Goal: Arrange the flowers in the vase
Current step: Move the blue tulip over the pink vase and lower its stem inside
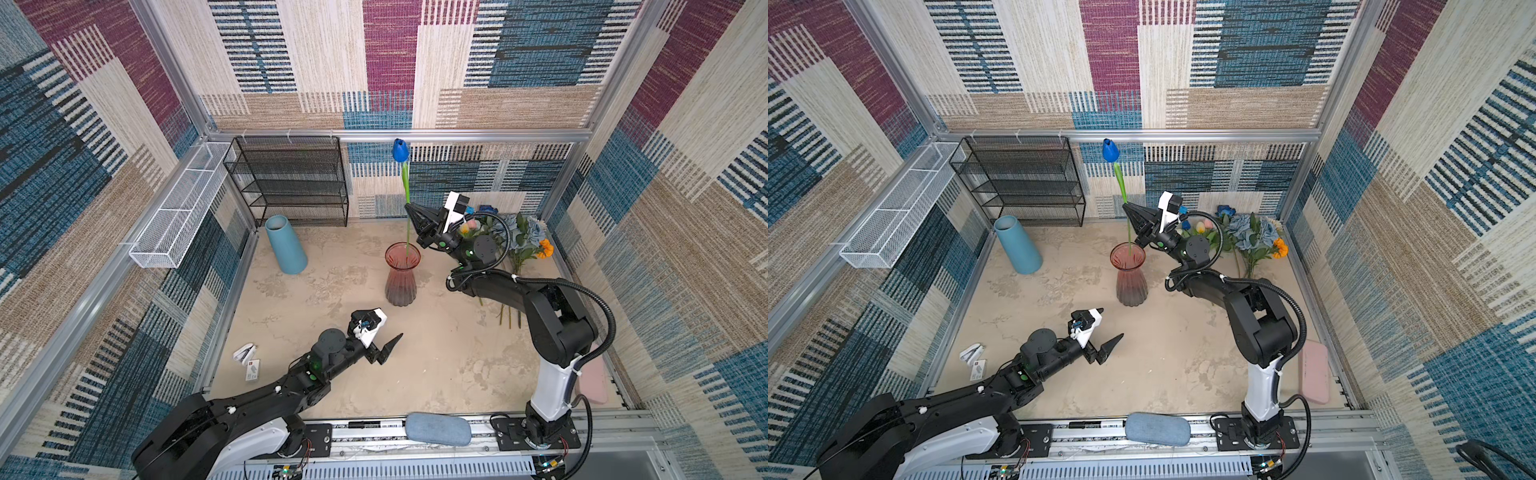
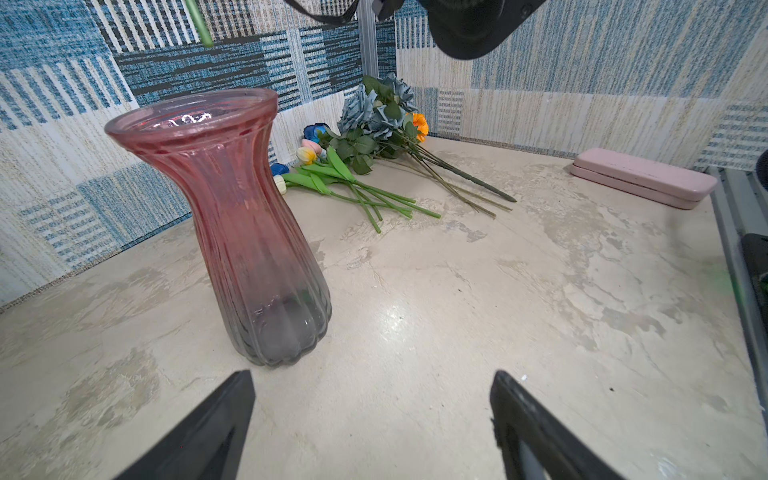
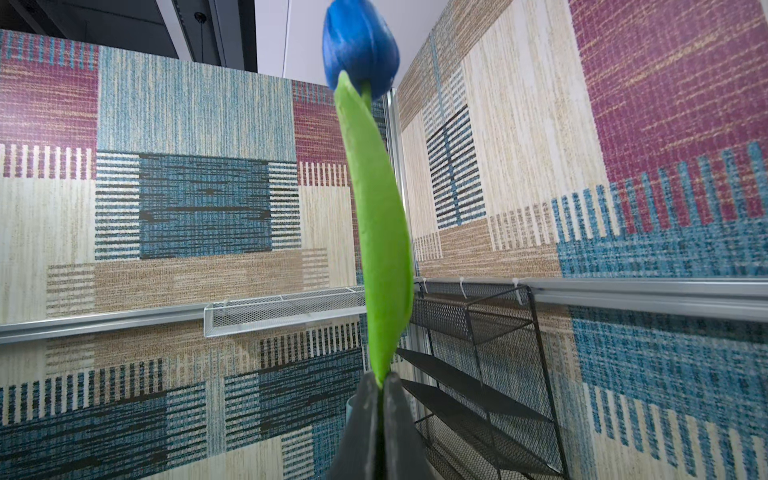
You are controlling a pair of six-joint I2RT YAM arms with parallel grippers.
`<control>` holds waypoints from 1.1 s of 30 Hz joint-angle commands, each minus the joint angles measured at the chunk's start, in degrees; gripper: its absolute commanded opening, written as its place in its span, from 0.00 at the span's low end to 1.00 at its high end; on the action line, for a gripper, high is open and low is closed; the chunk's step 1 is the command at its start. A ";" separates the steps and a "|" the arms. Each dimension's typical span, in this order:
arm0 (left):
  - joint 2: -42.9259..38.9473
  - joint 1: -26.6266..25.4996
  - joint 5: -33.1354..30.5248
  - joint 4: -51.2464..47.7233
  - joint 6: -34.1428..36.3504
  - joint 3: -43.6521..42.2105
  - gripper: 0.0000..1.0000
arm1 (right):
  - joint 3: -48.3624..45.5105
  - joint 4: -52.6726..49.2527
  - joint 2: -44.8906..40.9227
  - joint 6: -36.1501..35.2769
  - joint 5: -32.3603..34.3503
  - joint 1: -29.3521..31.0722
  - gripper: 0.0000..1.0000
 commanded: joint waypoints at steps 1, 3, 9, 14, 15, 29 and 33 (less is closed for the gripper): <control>0.91 0.02 0.45 3.76 0.78 0.41 0.92 | -0.89 2.05 0.67 -2.49 1.07 0.13 0.00; 1.64 0.02 0.84 4.28 0.52 0.61 0.92 | -2.68 2.05 0.42 -3.94 0.80 0.30 0.00; 2.31 0.02 1.67 4.51 -0.18 0.92 0.92 | -7.26 1.24 -0.74 -8.30 0.54 0.47 0.00; 0.98 0.02 1.38 3.32 -0.27 0.82 0.92 | -9.69 0.19 -1.37 -11.68 0.72 0.50 0.00; 0.92 0.02 1.33 3.23 -0.23 0.83 0.92 | -10.02 -0.21 -1.59 -12.24 0.48 0.48 0.00; 2.64 0.02 0.98 2.83 0.42 1.46 0.91 | -11.53 -4.16 -1.62 -16.15 0.84 0.48 0.28; 2.73 0.02 0.63 2.79 0.68 1.48 0.91 | -12.47 -6.17 -2.38 -17.85 2.18 0.47 0.36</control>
